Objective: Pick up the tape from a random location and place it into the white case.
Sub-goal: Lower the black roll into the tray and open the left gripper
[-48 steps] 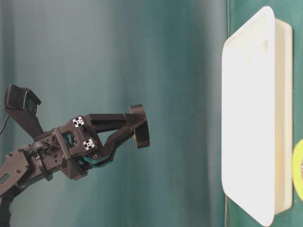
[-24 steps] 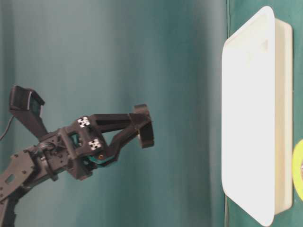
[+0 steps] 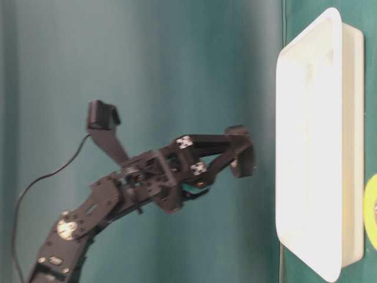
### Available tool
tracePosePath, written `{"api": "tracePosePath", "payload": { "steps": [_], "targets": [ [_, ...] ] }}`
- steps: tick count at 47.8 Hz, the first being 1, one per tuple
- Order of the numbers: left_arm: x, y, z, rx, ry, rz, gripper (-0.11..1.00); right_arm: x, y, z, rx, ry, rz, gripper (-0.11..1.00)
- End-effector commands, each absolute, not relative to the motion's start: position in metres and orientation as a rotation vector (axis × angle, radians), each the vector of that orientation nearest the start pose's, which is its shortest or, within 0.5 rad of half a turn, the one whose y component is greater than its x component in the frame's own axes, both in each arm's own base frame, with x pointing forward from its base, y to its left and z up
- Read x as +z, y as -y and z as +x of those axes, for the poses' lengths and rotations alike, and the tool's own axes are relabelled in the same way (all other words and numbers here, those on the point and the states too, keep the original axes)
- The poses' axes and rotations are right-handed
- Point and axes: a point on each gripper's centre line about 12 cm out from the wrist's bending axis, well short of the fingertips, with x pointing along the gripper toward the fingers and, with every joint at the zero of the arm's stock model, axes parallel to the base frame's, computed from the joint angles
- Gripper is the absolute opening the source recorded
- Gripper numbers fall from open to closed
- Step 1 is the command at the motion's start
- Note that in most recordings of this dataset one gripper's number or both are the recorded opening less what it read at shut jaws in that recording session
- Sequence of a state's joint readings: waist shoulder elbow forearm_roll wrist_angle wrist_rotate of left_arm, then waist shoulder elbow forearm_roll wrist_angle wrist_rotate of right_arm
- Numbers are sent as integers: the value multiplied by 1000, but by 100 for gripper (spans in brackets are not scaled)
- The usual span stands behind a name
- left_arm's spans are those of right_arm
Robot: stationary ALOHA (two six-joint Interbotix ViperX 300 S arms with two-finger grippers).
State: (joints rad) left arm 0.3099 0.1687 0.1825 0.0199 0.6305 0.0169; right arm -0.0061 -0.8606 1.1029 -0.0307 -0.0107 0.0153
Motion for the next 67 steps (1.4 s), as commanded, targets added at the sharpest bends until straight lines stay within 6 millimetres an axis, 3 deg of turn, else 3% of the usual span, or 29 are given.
{"api": "tracePosePath", "payload": {
  "steps": [1, 26, 56, 59, 67],
  "targets": [
    [218, -144, 438, 284, -940, -109, 19, 277, 1, 221, -4, -209, -16, 91],
    [151, -151, 447, 285, -1009, -125, 19, 275, 1, 222, -4, -216, -16, 91],
    [151, -147, 450, 273, -1010, -119, 19, 276, 4, 222, -14, -215, -16, 91],
    [151, -147, 450, 272, -1009, -116, 30, 276, 4, 222, -14, -215, -16, 91],
    [151, -146, 449, 265, -1010, -103, 80, 276, 4, 222, -14, -218, -16, 91]
  ]
}}
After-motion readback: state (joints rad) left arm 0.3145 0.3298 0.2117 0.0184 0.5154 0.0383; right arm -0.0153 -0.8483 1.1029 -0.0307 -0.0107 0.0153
